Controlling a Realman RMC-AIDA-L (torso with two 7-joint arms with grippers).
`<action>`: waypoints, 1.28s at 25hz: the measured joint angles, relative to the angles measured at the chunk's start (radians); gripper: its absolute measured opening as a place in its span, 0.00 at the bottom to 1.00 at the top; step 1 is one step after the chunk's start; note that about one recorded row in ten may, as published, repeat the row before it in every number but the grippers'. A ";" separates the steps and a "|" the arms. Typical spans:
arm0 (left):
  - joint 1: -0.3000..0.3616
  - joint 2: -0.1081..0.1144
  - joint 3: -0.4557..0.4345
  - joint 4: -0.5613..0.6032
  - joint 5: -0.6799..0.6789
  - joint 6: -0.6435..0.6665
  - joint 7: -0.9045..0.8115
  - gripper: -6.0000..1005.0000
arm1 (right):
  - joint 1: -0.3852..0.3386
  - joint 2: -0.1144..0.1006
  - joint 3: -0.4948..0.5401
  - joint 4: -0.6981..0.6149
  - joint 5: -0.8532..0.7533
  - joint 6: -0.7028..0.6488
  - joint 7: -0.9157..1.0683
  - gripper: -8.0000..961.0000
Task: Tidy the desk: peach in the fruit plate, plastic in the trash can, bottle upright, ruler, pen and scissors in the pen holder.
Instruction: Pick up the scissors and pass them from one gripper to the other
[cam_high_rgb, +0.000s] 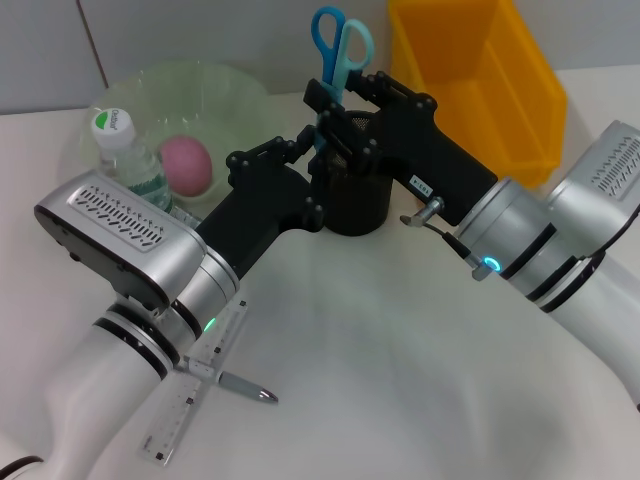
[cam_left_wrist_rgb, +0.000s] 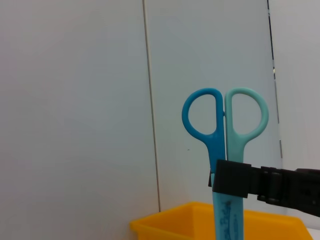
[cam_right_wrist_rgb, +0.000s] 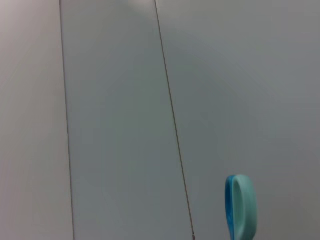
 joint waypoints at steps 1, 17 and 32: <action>0.000 0.000 0.001 0.000 0.000 0.000 0.000 0.24 | -0.001 0.000 0.000 0.001 0.000 0.000 0.000 0.48; 0.000 0.000 0.010 0.001 0.000 0.000 0.000 0.25 | 0.002 0.000 0.014 0.016 0.002 0.007 -0.002 0.30; 0.003 0.000 0.014 0.006 -0.001 0.004 0.000 0.26 | -0.003 0.001 0.026 0.027 0.001 0.009 0.002 0.10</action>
